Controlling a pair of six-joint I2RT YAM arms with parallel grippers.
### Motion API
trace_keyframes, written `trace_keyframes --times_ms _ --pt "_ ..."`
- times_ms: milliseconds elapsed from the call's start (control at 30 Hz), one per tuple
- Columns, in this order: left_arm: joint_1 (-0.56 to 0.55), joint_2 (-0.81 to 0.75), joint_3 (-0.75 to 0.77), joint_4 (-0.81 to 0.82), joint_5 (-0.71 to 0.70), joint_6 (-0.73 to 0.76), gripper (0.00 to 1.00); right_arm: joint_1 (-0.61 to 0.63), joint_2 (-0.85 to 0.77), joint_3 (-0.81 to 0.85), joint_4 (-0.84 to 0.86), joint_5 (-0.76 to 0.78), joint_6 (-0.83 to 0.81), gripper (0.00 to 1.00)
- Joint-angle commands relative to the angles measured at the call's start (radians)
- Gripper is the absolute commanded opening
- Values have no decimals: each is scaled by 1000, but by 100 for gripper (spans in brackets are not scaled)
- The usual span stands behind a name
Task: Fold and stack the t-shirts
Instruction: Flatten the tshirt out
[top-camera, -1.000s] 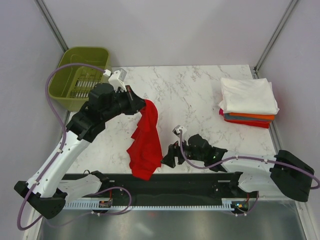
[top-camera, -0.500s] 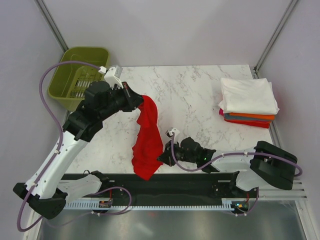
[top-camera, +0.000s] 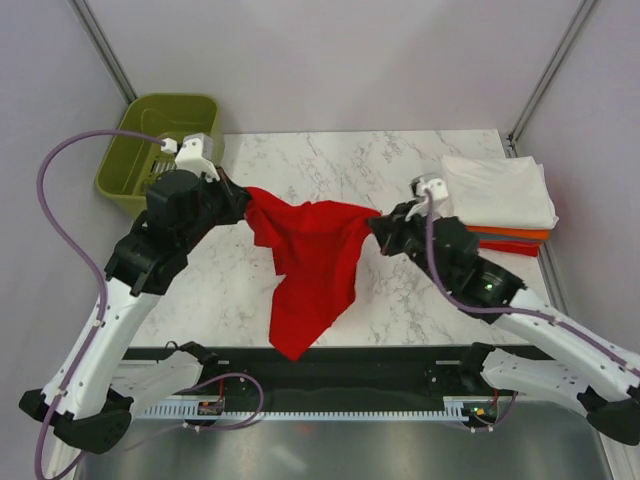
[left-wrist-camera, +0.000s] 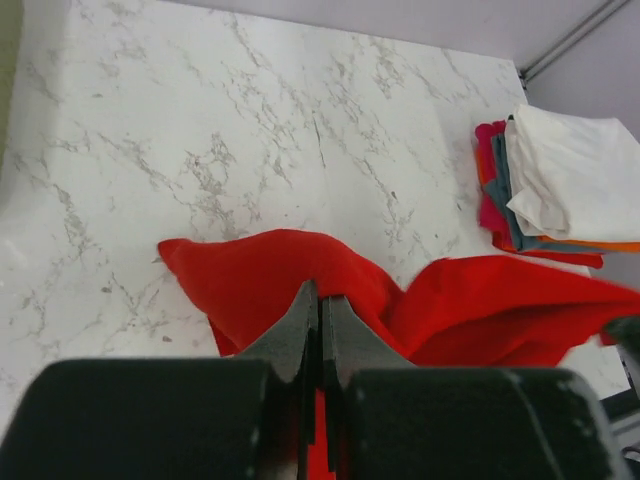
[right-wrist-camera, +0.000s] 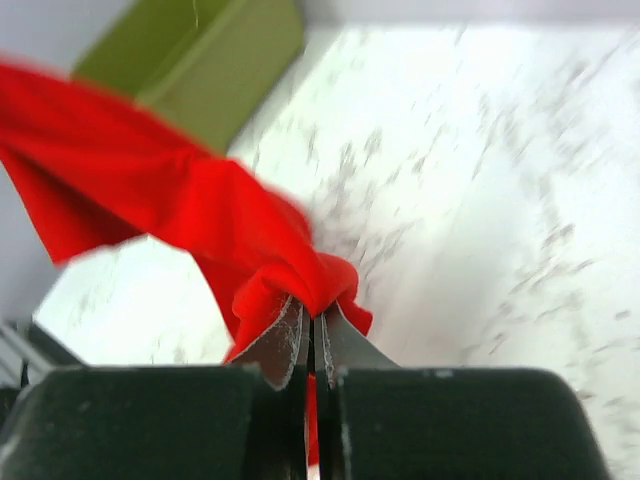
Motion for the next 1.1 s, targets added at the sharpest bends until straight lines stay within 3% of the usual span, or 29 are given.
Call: trace_keyframes --times_ms 0,67,233,467,633,800,967,1067 --pt "4 -93 51 6 -50 120 2 -28 -89 193 -251 91 -96 0" --pt "4 -159 62 0 13 158 2 -28 -105 309 -340 25 -134 0" --pt "4 -279 137 -83 325 174 2 -28 -140 544 -558 -251 -142 0" --pt "4 -368 299 -224 406 63 2 -28 -194 777 -698 -405 -44 0" --pt "4 -405 243 -228 414 -22 2 -28 -163 914 -804 -347 -3 0" --pt "4 -411 -4 -155 356 -85 2 -28 -146 874 -811 -160 -9 0" --pt "4 -297 -289 76 307 -150 2 -28 -74 640 -740 87 -29 0" --pt "4 -190 -397 211 247 -151 2 -40 -10 421 -568 257 -56 0"
